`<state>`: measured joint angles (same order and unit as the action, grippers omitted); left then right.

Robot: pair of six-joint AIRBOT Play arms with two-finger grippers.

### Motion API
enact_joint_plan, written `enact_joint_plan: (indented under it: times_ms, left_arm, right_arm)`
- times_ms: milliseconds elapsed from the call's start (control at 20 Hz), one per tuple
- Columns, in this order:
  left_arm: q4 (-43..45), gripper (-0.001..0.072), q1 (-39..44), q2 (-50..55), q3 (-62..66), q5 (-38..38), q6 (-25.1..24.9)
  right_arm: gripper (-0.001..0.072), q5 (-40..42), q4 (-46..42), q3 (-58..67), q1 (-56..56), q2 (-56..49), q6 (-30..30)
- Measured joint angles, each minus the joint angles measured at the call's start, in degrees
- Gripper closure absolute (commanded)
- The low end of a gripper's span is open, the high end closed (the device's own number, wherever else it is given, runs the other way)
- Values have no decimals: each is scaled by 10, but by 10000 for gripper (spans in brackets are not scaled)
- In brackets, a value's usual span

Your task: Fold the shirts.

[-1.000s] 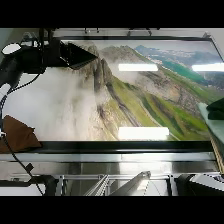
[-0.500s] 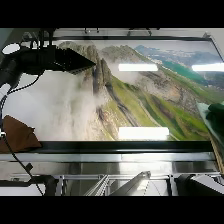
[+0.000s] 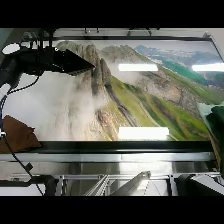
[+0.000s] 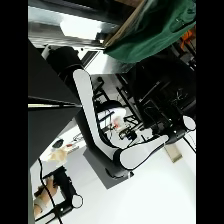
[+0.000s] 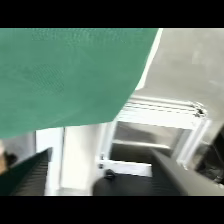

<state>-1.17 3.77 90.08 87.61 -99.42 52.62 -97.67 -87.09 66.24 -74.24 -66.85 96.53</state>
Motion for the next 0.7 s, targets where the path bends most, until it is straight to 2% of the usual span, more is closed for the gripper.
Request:
enact_joint_plan:
  times_ms: [50,150,200,300,400,550,700]
  left_arm:
    - [0,707,0,0,0,0,0]
    - [0,708,-2,0,6,8,0]
    - [0,708,-6,0,15,9,3]
    - [0,708,-19,0,45,14,16]
    - [3,709,-38,-2,84,16,41]
    - [56,707,-63,-28,104,27,86]
    - [145,707,-73,-95,34,50,122]
  right_arm:
    - [681,3,33,2,3,0,4]
    - [687,23,140,7,14,0,5]
    - [687,45,223,9,26,2,-5]
    - [687,88,369,12,65,11,-37]
    - [687,136,470,12,134,26,-80]
    - [687,177,541,-3,276,50,-145]
    - [687,206,555,-52,434,73,-199]
